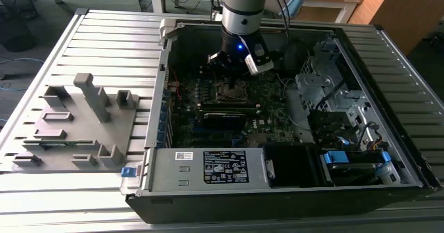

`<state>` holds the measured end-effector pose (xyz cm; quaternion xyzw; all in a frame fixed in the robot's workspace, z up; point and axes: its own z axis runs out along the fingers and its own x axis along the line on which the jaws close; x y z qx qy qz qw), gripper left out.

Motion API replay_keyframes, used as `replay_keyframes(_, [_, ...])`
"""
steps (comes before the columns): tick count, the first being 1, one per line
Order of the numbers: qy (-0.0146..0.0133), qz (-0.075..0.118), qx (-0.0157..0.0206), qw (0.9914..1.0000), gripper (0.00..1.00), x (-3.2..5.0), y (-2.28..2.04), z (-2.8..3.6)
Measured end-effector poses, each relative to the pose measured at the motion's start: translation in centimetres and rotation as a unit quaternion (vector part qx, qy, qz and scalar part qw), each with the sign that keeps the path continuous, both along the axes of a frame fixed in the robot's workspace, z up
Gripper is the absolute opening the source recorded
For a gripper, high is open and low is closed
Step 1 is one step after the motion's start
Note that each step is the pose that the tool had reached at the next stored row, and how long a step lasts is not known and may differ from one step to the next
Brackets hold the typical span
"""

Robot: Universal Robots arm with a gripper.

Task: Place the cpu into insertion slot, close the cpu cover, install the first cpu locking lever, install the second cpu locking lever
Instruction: 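Close the cpu cover, then install the first cpu locking lever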

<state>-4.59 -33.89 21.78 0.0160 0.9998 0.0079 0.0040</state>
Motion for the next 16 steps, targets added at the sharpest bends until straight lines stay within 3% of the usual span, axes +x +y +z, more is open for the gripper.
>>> replay_keyframes(16, [0.0, -0.011, 0.0, 0.99994, 0.11, 0.24, 0.0, -0.05])
